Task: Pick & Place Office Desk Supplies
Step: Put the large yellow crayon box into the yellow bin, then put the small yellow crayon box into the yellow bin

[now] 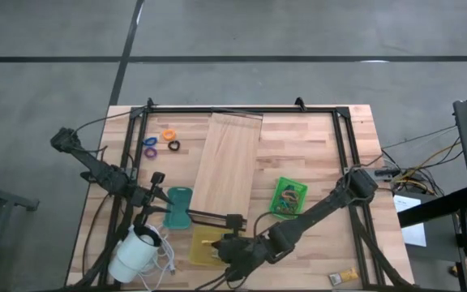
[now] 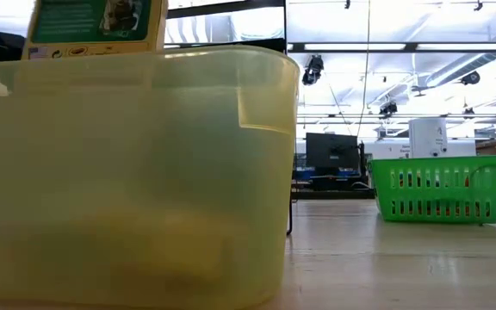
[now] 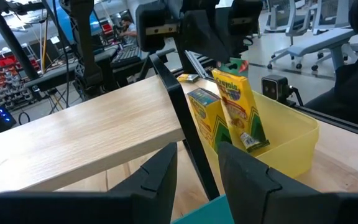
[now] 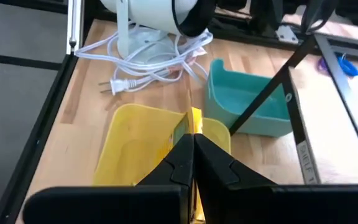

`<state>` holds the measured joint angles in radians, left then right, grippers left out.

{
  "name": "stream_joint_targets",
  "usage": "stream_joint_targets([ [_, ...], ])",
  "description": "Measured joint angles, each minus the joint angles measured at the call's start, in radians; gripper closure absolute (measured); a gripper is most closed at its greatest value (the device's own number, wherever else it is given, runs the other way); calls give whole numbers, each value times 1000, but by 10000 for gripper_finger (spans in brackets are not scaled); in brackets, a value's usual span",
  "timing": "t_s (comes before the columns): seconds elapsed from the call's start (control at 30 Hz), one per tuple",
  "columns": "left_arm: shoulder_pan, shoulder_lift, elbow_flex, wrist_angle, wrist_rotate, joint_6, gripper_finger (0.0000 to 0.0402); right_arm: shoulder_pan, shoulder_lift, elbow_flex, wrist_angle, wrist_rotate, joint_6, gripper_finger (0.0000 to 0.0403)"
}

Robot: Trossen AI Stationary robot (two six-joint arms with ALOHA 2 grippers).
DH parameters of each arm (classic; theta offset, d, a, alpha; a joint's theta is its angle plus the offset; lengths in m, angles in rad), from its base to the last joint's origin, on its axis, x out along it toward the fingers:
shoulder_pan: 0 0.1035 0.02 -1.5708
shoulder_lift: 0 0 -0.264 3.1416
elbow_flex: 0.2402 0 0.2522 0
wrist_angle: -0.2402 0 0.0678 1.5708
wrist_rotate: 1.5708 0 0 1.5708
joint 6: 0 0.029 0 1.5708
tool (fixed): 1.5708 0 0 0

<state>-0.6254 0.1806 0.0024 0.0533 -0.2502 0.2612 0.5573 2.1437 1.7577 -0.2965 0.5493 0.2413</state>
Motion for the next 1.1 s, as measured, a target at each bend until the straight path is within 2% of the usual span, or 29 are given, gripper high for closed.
stream_joint_targets([
  [0.5,0,0,0,0,0,0,281,-3,-2,-19,1,-45,43,389],
  [0.83,0,0,0,0,0,0,281,-7,8,-21,6,-41,41,313],
  [1.1,0,0,0,0,0,0,281,-7,11,-21,24,-21,24,271],
])
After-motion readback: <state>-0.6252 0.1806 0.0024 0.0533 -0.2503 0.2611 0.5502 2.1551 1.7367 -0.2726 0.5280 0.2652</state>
